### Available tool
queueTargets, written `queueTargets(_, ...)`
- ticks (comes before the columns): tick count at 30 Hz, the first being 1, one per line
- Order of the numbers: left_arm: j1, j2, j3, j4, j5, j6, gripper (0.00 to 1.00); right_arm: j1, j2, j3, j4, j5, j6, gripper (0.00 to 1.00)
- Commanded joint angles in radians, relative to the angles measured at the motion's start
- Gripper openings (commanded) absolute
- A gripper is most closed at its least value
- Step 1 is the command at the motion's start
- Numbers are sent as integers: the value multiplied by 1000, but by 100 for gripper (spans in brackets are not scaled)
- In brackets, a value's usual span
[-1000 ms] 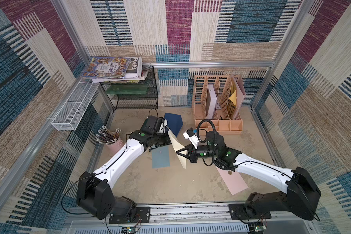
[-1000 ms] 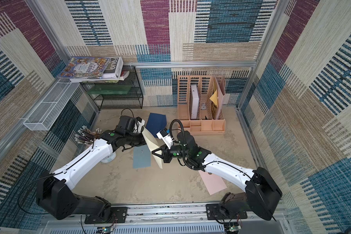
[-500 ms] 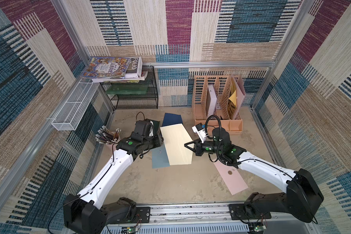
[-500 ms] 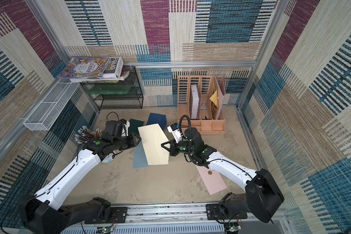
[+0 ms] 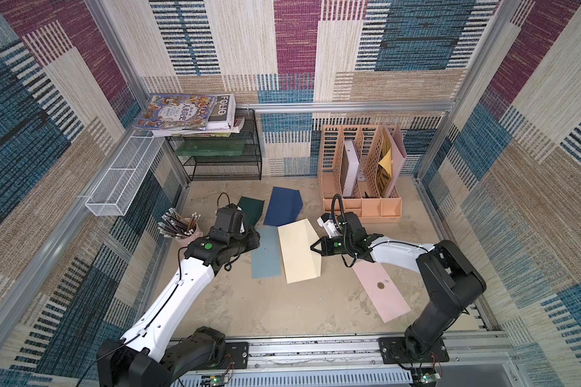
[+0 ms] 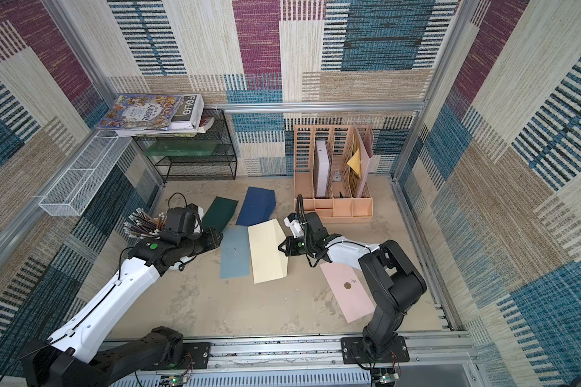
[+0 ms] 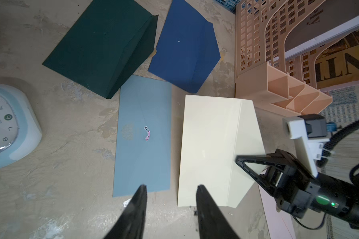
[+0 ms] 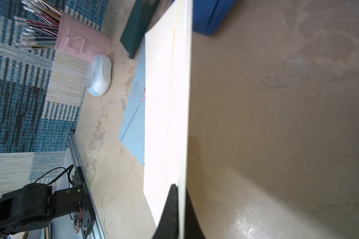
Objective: Open the envelope
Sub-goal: Place the envelope at the center of the board.
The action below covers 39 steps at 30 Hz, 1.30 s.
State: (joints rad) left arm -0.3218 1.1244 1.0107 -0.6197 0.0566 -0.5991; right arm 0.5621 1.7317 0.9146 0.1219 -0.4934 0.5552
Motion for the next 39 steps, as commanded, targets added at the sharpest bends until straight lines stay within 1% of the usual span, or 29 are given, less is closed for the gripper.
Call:
queueTargets(1,8,-8,-6,30,17,7,42,-4,38,24,-77,73,-27,2)
queueTargets(5,20,0,-9,39,38,9,42,-19,58,21,-104,131,-32,2)
queueTargets(8,28,9,-14,50,60,6,42,-27,63,27,-125,166,-44,5)
queueTargets(9,29,11,-15,54,65,4,42,-27,65,28,-130,167,-53,8)
queueTargets(10,30,11,-17,57,71,3,42,-27,69,37,-142,176,-63,15)
queueTargets(11,32,11,-20,62,79,3,42,-28,73,46,-156,191,-69,24)
queueTargets(14,33,11,-26,69,83,-1,42,-29,74,50,-168,225,-68,34)
queueTargets(16,33,10,-27,69,85,-2,42,-28,74,53,-176,244,-68,38)
queueTargets(21,36,6,-30,72,92,-2,42,-30,55,55,-212,322,-64,43)
queueTargets(26,36,9,-37,79,98,-5,42,-28,-2,52,-200,328,-69,45)
queueTargets(32,36,30,-35,73,94,-4,42,-25,-97,61,-221,381,-75,47)
queueTargets(36,42,64,-51,84,101,-8,42,-7,-193,75,-247,472,-85,47)
queueTargets(37,46,77,-60,92,102,-12,42,0,-214,84,-252,489,-84,49)
queueTargets(39,50,106,-79,116,109,-18,42,17,-234,108,-249,482,-80,50)
